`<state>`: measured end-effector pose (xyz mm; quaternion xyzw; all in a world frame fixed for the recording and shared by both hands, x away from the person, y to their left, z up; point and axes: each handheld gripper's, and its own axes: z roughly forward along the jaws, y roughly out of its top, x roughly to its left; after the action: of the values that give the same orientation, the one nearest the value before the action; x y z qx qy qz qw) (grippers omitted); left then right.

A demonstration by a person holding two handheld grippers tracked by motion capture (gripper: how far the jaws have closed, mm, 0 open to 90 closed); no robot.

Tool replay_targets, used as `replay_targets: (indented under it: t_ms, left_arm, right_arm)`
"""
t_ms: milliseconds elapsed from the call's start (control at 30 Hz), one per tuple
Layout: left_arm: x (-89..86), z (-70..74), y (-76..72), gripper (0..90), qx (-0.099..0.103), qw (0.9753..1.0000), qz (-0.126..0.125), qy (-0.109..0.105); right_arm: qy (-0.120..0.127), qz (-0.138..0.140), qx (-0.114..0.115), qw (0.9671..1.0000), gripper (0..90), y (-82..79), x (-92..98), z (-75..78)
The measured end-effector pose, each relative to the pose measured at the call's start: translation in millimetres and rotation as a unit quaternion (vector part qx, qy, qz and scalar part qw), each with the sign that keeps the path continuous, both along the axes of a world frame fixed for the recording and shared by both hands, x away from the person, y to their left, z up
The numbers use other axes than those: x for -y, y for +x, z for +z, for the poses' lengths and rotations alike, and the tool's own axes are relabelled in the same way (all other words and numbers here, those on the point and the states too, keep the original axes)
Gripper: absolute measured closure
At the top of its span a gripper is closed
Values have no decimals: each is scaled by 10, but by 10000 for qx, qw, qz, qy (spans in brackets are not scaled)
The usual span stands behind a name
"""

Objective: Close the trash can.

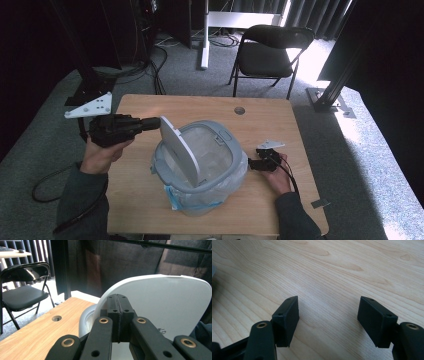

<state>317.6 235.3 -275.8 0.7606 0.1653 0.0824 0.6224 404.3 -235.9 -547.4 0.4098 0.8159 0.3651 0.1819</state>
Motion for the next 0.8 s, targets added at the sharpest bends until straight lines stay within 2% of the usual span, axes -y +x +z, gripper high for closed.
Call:
replay_targets:
  t_ms: [400, 467, 533, 600, 633, 700, 800]
  left_arm:
    - [221, -80, 217, 900, -69, 9997, -75, 210]
    - [221, -80, 217, 900, -69, 9997, -75, 210]
    - [309, -153, 299, 900, -173, 9992, -124, 347]
    - [325, -166, 313, 900, -183, 9991, -141, 368]
    - [346, -183, 333, 900, -209, 9988, -153, 408]
    - [372, -208, 360, 900, -241, 9984, -162, 486]
    - [390, -234, 372, 900, -235, 9980, -154, 569]
  right_arm:
    - [2, 3, -2, 10000, 327, -6, 2, 0]
    - [2, 3, -2, 10000, 327, -7, 2, 0]
    - [24, 16, 26, 10000, 422, -18, 10, 4]
    - [30, 10, 36, 10000, 450, -22, 14, 7]
    - [23, 8, 27, 10000, 493, -24, 14, 13]
    - [103, -3, 86, 9999, 555, -39, 14, 76]
    - [307, 42, 292, 9991, 638, -57, 23, 262]
